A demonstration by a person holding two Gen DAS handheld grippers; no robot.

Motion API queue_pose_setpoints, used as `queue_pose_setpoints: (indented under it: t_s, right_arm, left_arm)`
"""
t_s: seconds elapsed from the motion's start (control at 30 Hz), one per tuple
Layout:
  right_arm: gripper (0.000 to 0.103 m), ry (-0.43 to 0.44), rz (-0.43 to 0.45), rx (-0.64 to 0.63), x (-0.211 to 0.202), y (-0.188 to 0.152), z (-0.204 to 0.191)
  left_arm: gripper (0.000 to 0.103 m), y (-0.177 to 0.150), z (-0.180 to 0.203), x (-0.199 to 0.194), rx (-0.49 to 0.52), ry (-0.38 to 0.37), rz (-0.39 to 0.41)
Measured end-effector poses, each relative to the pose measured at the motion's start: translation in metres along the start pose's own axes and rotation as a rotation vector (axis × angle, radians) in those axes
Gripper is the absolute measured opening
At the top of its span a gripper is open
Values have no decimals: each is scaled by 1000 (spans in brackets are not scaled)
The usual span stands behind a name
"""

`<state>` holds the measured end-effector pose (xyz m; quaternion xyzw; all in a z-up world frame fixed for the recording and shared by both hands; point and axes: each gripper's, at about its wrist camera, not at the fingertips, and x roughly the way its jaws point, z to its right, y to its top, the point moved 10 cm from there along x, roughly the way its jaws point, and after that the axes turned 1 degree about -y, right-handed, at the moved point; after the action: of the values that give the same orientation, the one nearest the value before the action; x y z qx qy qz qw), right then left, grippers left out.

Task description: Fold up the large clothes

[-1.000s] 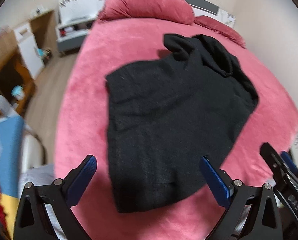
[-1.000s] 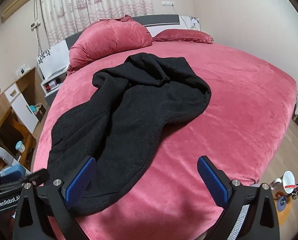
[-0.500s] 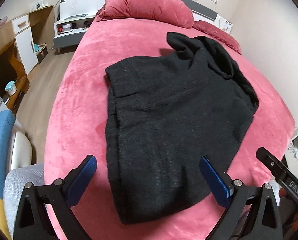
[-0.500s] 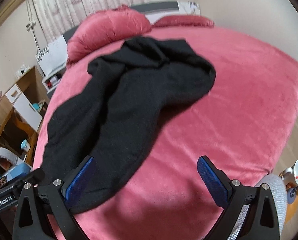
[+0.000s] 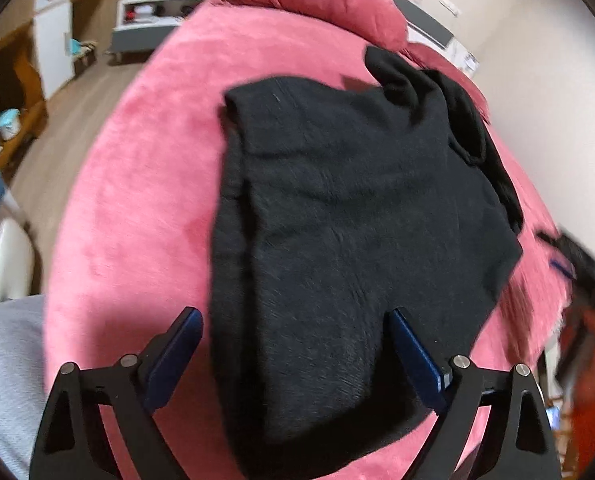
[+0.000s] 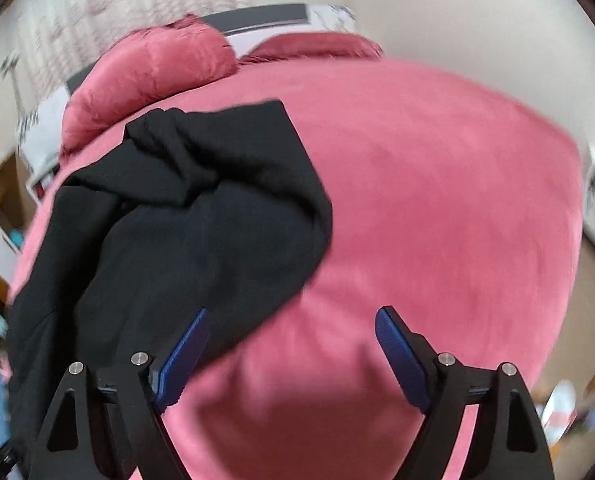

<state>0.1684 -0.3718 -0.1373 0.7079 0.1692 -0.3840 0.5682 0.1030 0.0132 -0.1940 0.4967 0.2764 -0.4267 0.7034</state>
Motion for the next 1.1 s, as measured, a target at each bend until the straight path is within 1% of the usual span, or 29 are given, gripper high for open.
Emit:
queue_pose_setpoints:
  t_s: [0.03,0.1,0.13,0.2,0.23,0.3,0.37,0.4,0.43,0.47,0.5,0.53,0.57,0.6,0.63,0.73,0.8,0.83,0.87,0.93,0.97,1.03,1.07,1.1]
  right_arm:
    - [86,-16,8,-70,11,21,-8]
    - [86,-42,31,-157,26,45,-19]
    - [86,-82,58,-236,40,64,-27]
    - [84,-153,72,-333,62,85,-35]
    - [80,-197,62,-398,81,95,-42]
    - [70,-220,29,-459,101,104,-51]
    - [56,-243,-6,-497,124,110,-58]
    - [53,-248,-14,-503,130,112,-58]
    - [46,-251,-26,-504,137,112,-58]
    - [36,-251,-51,-493,146,114,-58]
    - [31,-240,-65,-482,150,115,-57]
    - [22,-212,-84,-450,152,115,-56]
    - [12,-164,-98,-375,151,118,-52]
    - [9,-145,-102,-336,149,119,-49]
    - [7,-132,-105,-268,144,123,-39]
    - [6,-138,-65,-183,124,134,-11]
    - [5,-165,-43,-105,105,139,28]
    - [5,-171,-46,-72,100,138,42]
    - [5,-162,-58,-2,92,135,65]
    - [5,-110,-89,126,79,121,97]
    - [5,-69,-118,209,70,106,114]
    - [5,-16,-162,296,59,79,130]
    - [5,11,-181,340,49,58,138]
    - [5,20,-183,356,42,50,141]
  left_arm:
    - [94,-2,2,3,8,1,-5]
    - [94,-4,6,8,37,16,-9]
    - [94,-5,8,11,49,15,-17]
    - [94,-6,9,14,63,25,-11]
    - [94,-8,11,16,84,42,-10]
    - [94,-12,14,20,140,75,-20]
    - [90,-14,15,22,171,88,-24]
    - [85,-14,16,22,171,83,-26]
    - [78,-14,18,23,172,77,-28]
    - [73,-15,21,23,182,70,-30]
    - [64,-15,23,23,197,66,-31]
    - [54,-15,28,23,218,58,-33]
    - [50,-15,31,22,228,52,-35]
    - [44,-14,34,21,234,48,-34]
    - [40,-11,36,19,236,48,-34]
    - [34,-2,32,7,210,50,-13]
    - [33,7,24,-5,181,47,18]
    - [32,14,16,-14,156,43,39]
    - [31,18,10,-21,140,40,52]
    - [30,30,-3,-35,109,41,84]
    - [30,36,-9,-41,101,47,100]
    - [29,45,-21,-50,89,54,121]
    - [29,48,-26,-54,86,56,127]
    - [29,51,-30,-58,83,59,132]
